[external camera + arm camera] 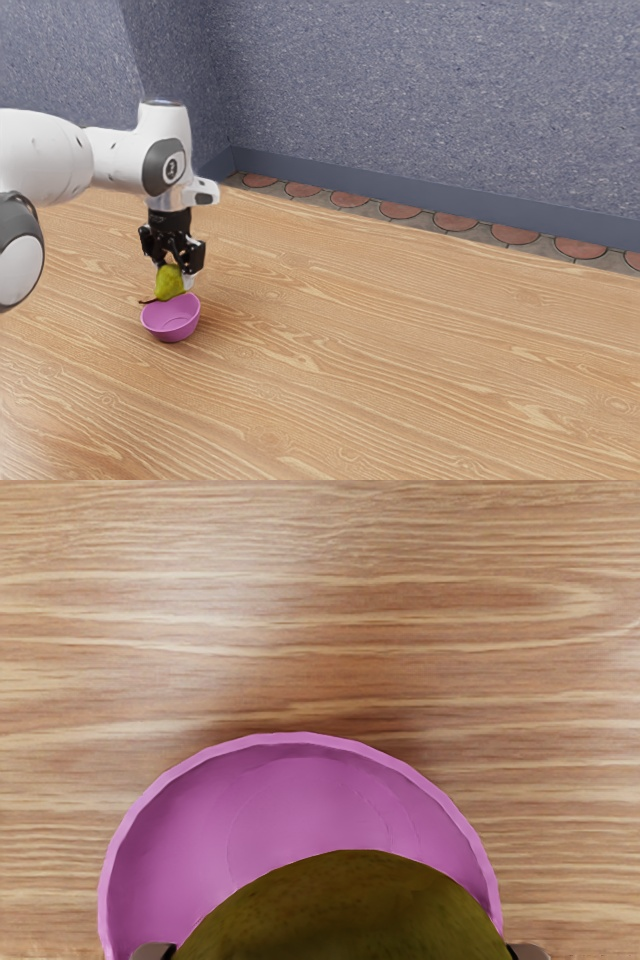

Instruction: Place the pear in the bowl.

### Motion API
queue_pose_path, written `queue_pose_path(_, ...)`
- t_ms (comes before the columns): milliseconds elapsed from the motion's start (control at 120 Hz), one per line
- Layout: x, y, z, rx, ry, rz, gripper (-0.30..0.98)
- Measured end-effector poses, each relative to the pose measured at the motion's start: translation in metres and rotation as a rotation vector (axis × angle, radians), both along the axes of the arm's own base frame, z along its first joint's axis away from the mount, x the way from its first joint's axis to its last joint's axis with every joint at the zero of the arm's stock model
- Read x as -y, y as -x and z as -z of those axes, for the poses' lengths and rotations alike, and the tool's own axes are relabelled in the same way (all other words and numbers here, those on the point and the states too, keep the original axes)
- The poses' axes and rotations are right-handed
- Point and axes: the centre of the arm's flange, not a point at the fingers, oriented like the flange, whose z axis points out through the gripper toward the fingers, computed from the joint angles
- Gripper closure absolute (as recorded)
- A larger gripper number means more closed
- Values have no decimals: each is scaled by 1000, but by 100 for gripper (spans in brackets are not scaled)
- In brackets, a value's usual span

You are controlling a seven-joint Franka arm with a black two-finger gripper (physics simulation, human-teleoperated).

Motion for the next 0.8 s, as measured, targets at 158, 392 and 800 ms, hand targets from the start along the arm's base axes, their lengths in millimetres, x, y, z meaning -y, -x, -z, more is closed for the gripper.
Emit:
queue_pose_path(158, -3, 12, 17, -49, 5, -12, 40)
queue_pose_path(392, -3, 15, 26, -71, 3, -16, 36)
queue_pose_path(800, 6, 12, 6, -33, 25, 0, 6)
